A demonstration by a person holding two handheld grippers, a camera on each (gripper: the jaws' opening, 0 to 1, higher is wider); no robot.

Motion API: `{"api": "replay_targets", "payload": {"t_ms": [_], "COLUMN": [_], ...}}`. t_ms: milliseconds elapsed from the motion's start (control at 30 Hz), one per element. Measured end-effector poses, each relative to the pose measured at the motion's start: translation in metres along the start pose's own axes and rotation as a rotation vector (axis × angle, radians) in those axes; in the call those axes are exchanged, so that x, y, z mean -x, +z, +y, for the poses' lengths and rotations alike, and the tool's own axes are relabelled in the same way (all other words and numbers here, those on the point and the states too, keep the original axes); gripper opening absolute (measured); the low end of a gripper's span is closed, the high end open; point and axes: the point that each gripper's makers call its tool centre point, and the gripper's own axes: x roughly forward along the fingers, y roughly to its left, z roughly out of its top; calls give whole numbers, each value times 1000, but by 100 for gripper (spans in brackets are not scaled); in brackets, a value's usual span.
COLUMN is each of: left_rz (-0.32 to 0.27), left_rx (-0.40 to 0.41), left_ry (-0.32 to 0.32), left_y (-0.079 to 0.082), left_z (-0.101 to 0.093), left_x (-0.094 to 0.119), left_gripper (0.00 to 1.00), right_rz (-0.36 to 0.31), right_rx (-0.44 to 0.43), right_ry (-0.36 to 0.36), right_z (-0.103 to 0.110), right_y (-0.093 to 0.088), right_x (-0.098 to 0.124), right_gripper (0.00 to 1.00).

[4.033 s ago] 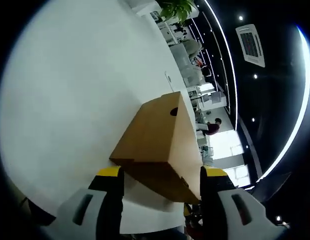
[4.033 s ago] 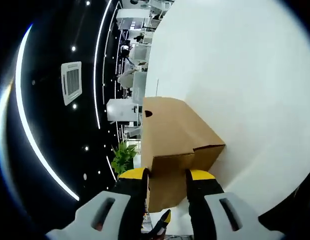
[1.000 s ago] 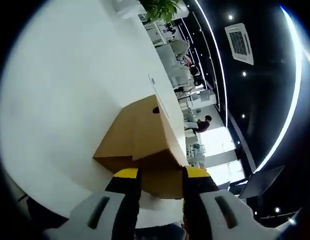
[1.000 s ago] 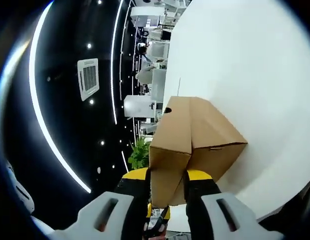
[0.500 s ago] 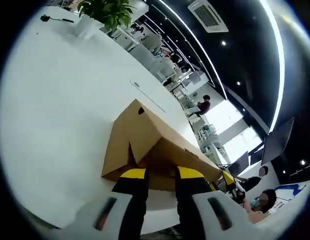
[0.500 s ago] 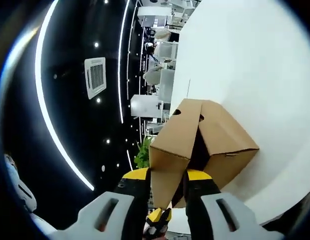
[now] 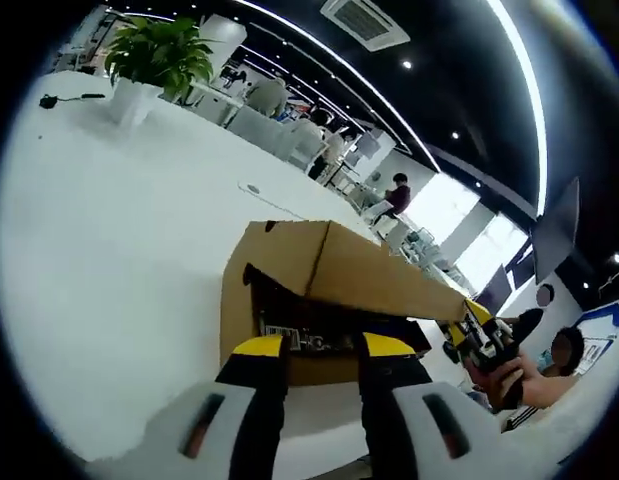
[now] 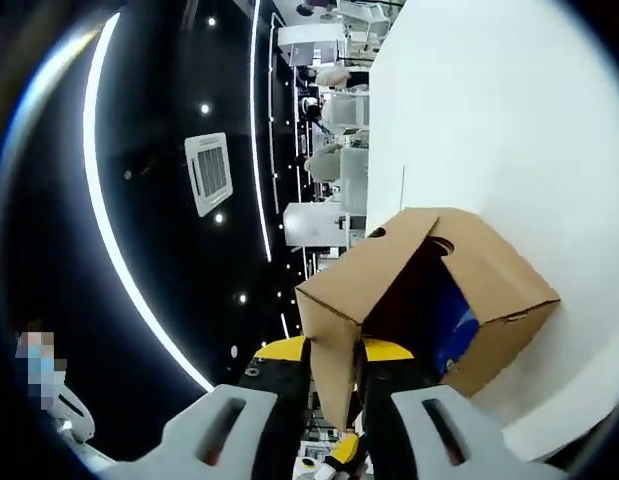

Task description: Operate the shoe box by opening the lid, removing the specified soft item, and placing it in the target area until the item is outside and the box remains undamaged.

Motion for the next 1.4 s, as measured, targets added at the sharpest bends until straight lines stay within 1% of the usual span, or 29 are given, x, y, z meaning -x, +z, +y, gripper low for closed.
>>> {"api": "replay_targets", "payload": {"t_ms": [67, 133, 200, 267, 333, 367, 433, 467, 500, 567, 600, 667, 700, 800, 900, 1000, 1067, 1133, 1167, 1200, 1233, 1300, 1367, 1400], "left_rz": [-12, -7, -33, -39, -33, -28, -29, -29, -16, -11, -15, -22, -31, -50, -60, -77, -81, -88, -92, -104, -106, -102, -115, -116], "left_rx": [6, 13, 0, -23, -96, -151, -239, -270, -291, -293, -292, -289, -302, -319, -347, -441, -442, -454, -462, -488, -495, -543, -551, -557], "left_ry": [4, 23, 34, 42, 59, 87, 95, 109, 129, 121, 133, 136, 149, 157, 163, 214, 210, 212, 212, 216, 217, 258, 237, 241], "left_y": [-2, -2, 3, 7, 9, 11, 13, 14, 11, 10, 11, 13, 16, 24, 32, 41, 43, 48, 50, 54, 55, 62, 65, 67], "left_z": [-2, 2, 0, 0, 1, 1, 0, 2, 8, 6, 7, 9, 7, 5, 10, 14, 10, 12, 9, 6, 7, 7, 3, 3], "left_x": [2, 1, 1, 1, 1, 0, -2, -3, -7, -11, -14, -18, -20, -23, -26, -24, -25, -25, -25, -25, -25, -24, -25, -26], "left_gripper": [27, 27, 27, 27, 27, 28, 28, 29, 29, 29, 29, 29, 29, 29, 29, 29, 29, 28, 28, 27, 27, 25, 24, 22], "right_rz": [9, 15, 15, 9, 1, -4, -7, -9, -14, -21, -22, -31, -34, -44, -50, -62, -69, -73, -76, -78, -81, -83, -85, -83], "right_rx": [-1, 5, 5, -4, -19, -29, -44, -50, -58, -65, -72, -84, -85, -90, -93, -105, -104, -102, -100, -94, -88, -85, -70, -68], "right_ry": [0, -3, -9, -11, -8, -6, -5, -2, 2, 6, 6, 10, 14, 17, 14, 10, 6, 2, 2, 3, -2, -1, -8, -10], "right_z": [0, 1, 0, 0, 0, 1, 2, 3, 5, 8, 8, 11, 12, 15, 16, 19, 22, 24, 26, 28, 28, 30, 30, 29], "right_y": [0, -2, -3, -4, -5, -5, -5, -5, -4, -4, -4, -3, -2, -1, 0, 1, 2, 3, 4, 5, 5, 6, 6, 6], "right_x": [0, 1, 1, 2, 1, 1, 1, 0, 0, -1, -2, -3, -3, -5, -6, -8, -10, -12, -14, -15, -16, -17, -17, -17], "right_gripper": [17, 17, 17, 17, 17, 17, 17, 17, 17, 16, 16, 15, 15, 15, 14, 14, 14, 14, 13, 13, 13, 12, 12, 12]}}
